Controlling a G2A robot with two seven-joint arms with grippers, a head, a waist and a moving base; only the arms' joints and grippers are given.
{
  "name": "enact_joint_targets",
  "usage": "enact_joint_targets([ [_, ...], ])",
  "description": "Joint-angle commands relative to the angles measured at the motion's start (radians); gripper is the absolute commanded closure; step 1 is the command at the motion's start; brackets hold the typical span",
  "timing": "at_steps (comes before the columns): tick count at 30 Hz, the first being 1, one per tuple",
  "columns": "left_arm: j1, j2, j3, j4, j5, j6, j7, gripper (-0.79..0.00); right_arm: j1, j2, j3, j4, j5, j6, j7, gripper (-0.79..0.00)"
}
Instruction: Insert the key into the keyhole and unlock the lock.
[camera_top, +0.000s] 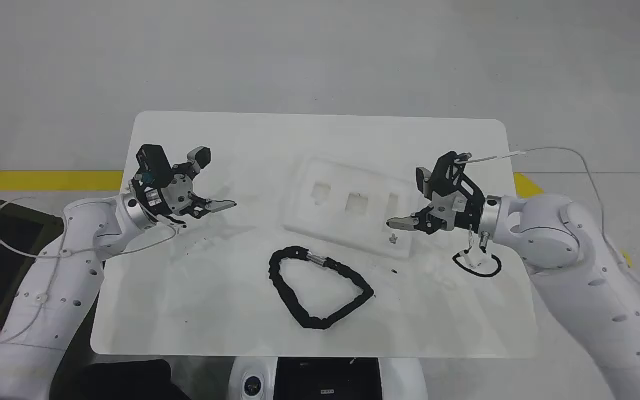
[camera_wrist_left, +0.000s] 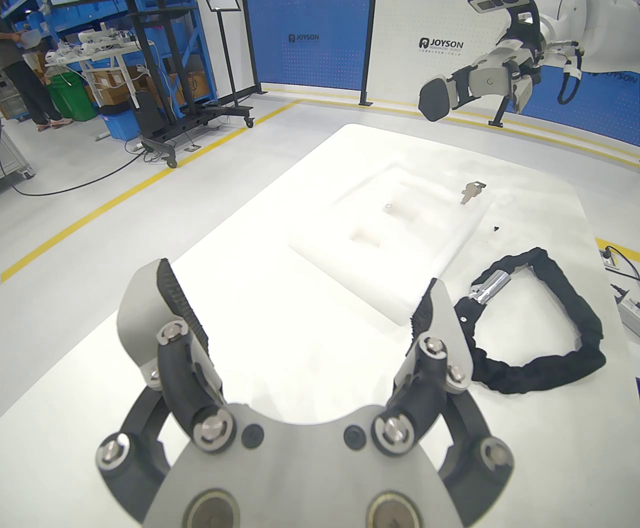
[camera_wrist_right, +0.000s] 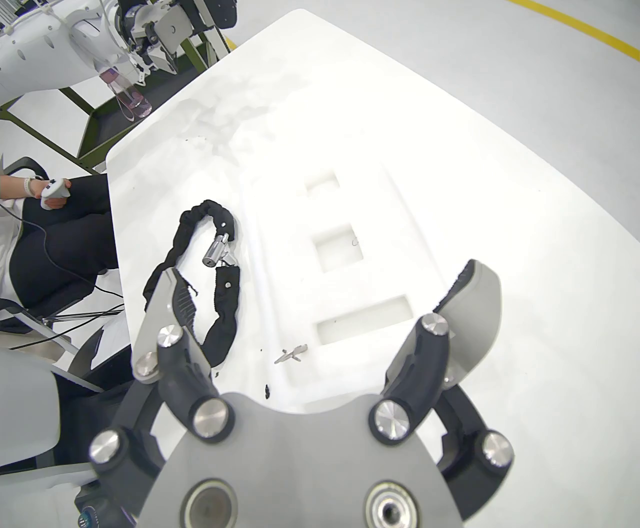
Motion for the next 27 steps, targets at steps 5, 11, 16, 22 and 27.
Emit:
enact_joint_targets([
  [5,0.0,0.0,0.0,0.0,0.0,0.0,0.0,-0.784,0.0,0.0,0.0,0.0,0.0,0.0,0.0,-0.784],
  [11,0.0,0.0,0.0,0.0,0.0,0.0,0.0,-0.784,0.0,0.0,0.0,0.0,0.0,0.0,0.0,-0.785],
  [16,0.0,0.0,0.0,0.0,0.0,0.0,0.0,-0.785,-0.008,-0.001,-0.003,-0.004,0.0,0.011,-0.004,-0.785],
  [22,0.0,0.0,0.0,0.0,0.0,0.0,0.0,-0.785,0.006,0.002,-0.012,-0.035,0.097,0.045,0.131,-0.785],
  [27,0.0,0.0,0.0,0.0,0.0,0.0,0.0,-0.785,0.03,0.005,-0.032,-0.066,0.229,0.122,0.315,-0.785],
])
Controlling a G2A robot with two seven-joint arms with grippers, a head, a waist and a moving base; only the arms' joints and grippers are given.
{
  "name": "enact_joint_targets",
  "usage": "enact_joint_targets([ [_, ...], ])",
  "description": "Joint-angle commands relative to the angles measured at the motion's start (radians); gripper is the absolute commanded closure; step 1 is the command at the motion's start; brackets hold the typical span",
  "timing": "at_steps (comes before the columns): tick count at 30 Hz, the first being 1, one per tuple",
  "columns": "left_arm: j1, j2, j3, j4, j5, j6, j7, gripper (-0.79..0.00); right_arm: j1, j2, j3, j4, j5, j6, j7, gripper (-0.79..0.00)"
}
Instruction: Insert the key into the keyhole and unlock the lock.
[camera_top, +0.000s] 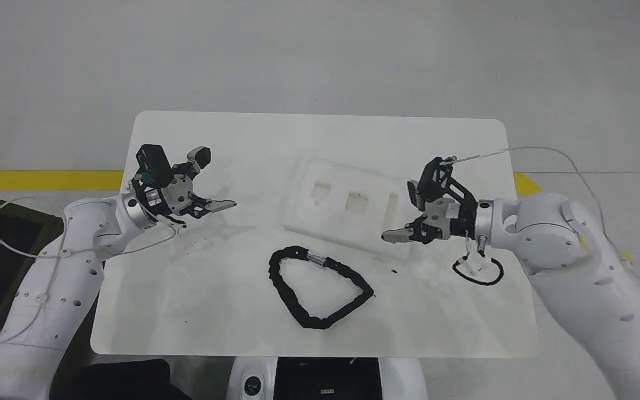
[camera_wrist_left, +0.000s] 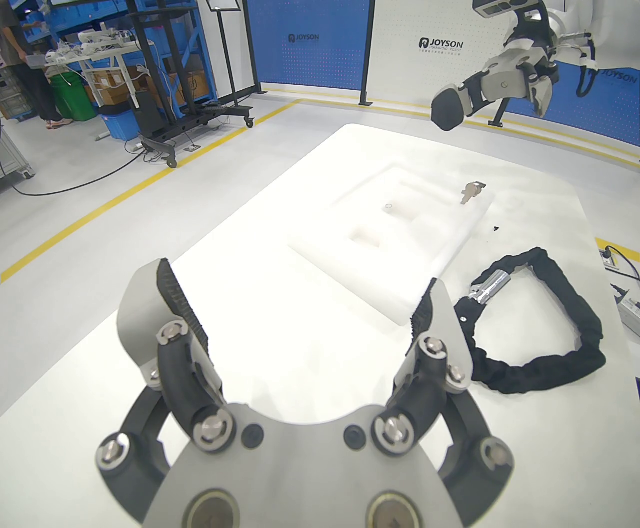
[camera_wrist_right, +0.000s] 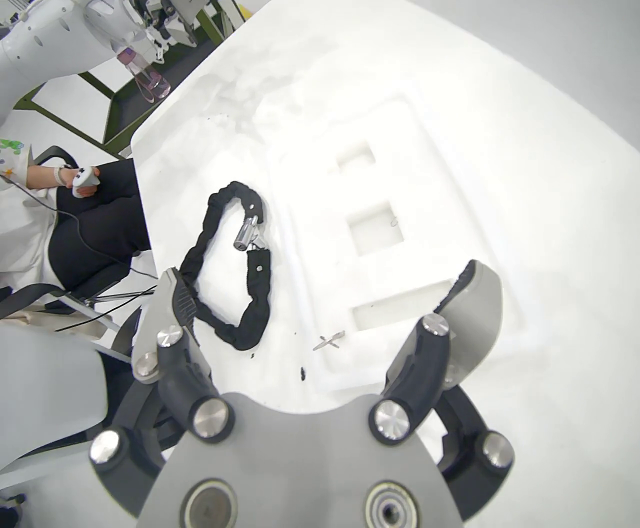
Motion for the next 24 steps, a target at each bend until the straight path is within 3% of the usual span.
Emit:
enact_joint_targets([
  [1,0.0,0.0,0.0,0.0,0.0,0.0,0.0,-0.785,0.011,0.001,-0.012,-0.009,0.066,0.042,0.094,-0.785],
  [6,0.0,0.0,0.0,0.0,0.0,0.0,0.0,-0.785,0.038,0.001,-0.032,-0.023,0.121,0.158,0.214,-0.785],
  [12,0.0,0.0,0.0,0.0,0.0,0.0,0.0,-0.785,0.066,-0.001,-0.075,-0.059,0.071,0.293,0.319,-0.785],
  [17,0.0,0.0,0.0,0.0,0.0,0.0,0.0,-0.785,0.1,-0.011,-0.131,-0.059,0.003,0.348,0.345,-0.785],
  [22,0.0,0.0,0.0,0.0,0.0,0.0,0.0,-0.785,0.124,-0.023,-0.18,-0.04,-0.024,0.378,0.356,-0.477],
  [24,0.0,0.0,0.0,0.0,0.0,0.0,0.0,-0.785,0.134,-0.028,-0.197,-0.03,-0.03,0.387,0.362,-0.486],
])
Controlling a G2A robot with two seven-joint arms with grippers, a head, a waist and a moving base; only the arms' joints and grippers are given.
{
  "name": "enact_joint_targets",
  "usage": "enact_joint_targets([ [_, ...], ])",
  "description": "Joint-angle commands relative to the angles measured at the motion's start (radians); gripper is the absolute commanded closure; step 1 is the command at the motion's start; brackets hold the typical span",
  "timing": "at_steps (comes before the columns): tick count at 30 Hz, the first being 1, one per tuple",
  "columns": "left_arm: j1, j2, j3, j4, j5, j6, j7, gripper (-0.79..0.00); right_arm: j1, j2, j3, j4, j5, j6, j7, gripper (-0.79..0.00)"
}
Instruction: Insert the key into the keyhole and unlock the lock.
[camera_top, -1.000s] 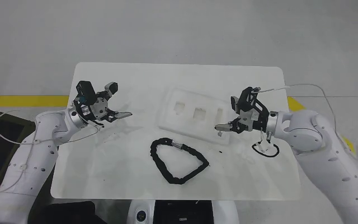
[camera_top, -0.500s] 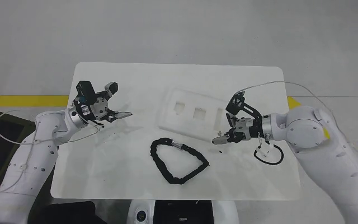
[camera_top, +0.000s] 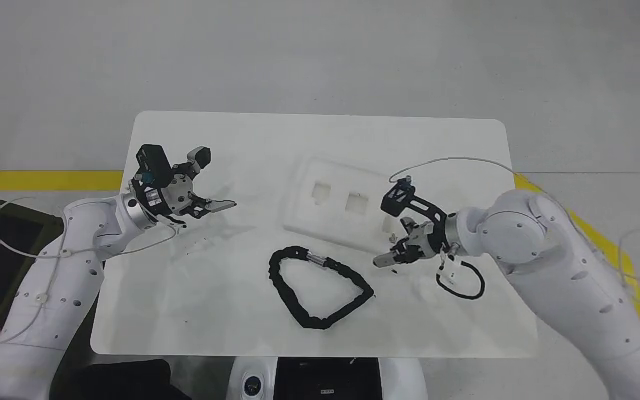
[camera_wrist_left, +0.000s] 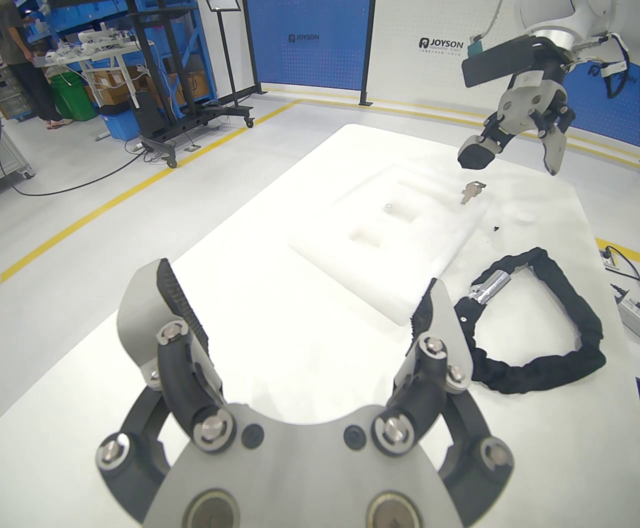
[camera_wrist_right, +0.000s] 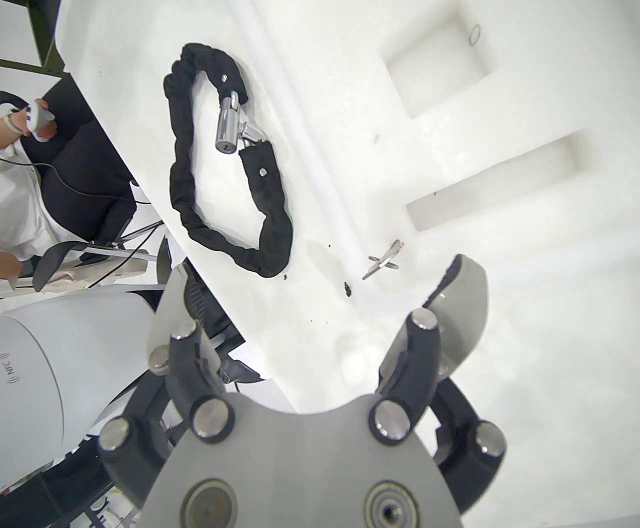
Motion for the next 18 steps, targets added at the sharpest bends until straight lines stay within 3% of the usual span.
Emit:
enact_joint_targets([
  [1,0.0,0.0,0.0,0.0,0.0,0.0,0.0,-0.785,0.009,-0.004,-0.015,0.009,-0.005,0.008,0.004,-0.48],
  [7,0.0,0.0,0.0,0.0,0.0,0.0,0.0,-0.785,0.027,-0.012,-0.039,0.037,-0.033,0.035,0.003,-0.502],
  [18,0.0,0.0,0.0,0.0,0.0,0.0,0.0,-0.785,0.025,-0.017,-0.05,0.059,-0.096,0.075,-0.014,-0.354],
])
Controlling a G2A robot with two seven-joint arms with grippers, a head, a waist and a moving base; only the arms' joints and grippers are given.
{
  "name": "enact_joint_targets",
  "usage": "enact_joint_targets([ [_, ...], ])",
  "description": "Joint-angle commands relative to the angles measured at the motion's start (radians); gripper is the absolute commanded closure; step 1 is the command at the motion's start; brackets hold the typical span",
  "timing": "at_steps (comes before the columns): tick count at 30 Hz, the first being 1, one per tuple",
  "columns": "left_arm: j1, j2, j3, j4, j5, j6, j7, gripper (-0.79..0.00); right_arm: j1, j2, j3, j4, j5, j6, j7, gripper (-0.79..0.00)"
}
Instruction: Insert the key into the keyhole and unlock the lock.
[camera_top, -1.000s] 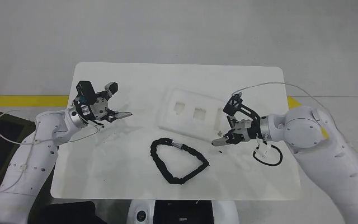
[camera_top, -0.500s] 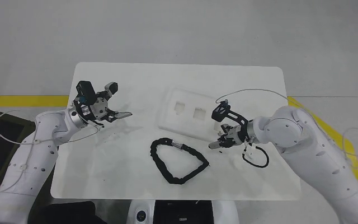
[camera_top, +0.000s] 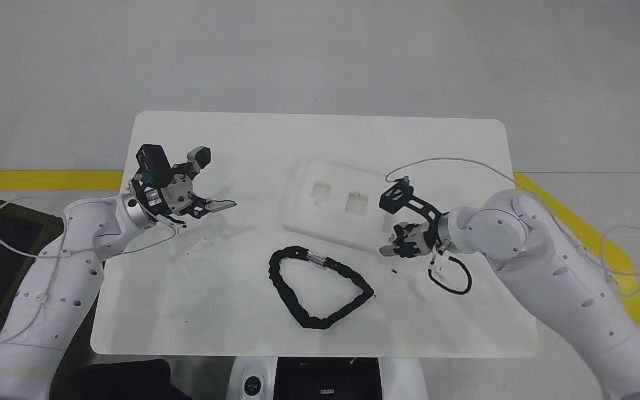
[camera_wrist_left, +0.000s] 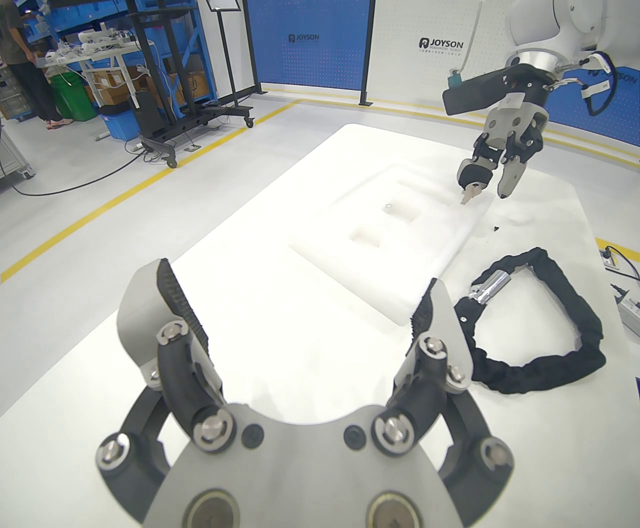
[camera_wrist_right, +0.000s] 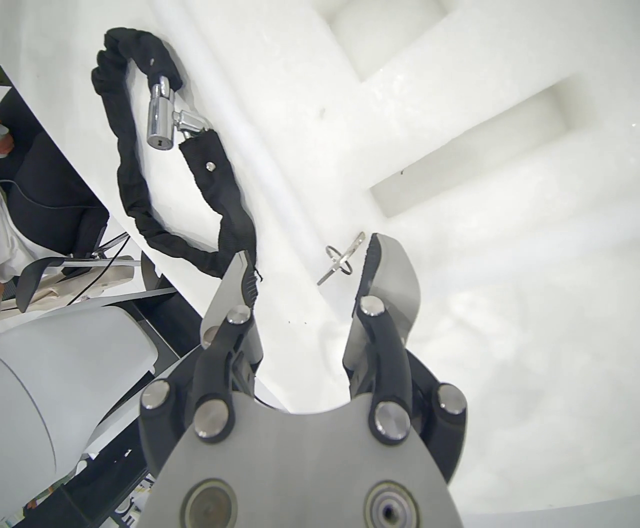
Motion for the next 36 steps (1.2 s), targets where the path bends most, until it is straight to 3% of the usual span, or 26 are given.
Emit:
enact_joint_targets([
  [1,0.0,0.0,0.0,0.0,0.0,0.0,0.0,-0.785,-0.002,0.0,0.001,0.001,-0.008,0.005,-0.002,-0.345],
  [8,0.0,0.0,0.0,0.0,0.0,0.0,0.0,-0.785,-0.006,-0.001,0.002,0.0,-0.038,0.021,-0.003,-0.274],
  [16,0.0,0.0,0.0,0.0,0.0,0.0,0.0,-0.785,-0.008,-0.005,0.004,0.008,-0.064,0.035,-0.029,-0.132],
  [20,0.0,0.0,0.0,0.0,0.0,0.0,0.0,-0.785,-0.006,-0.006,0.007,0.012,-0.075,0.041,-0.035,0.0],
  [36,0.0,0.0,0.0,0.0,0.0,0.0,0.0,-0.785,0.03,-0.003,0.039,-0.005,-0.173,0.064,0.028,0.0],
])
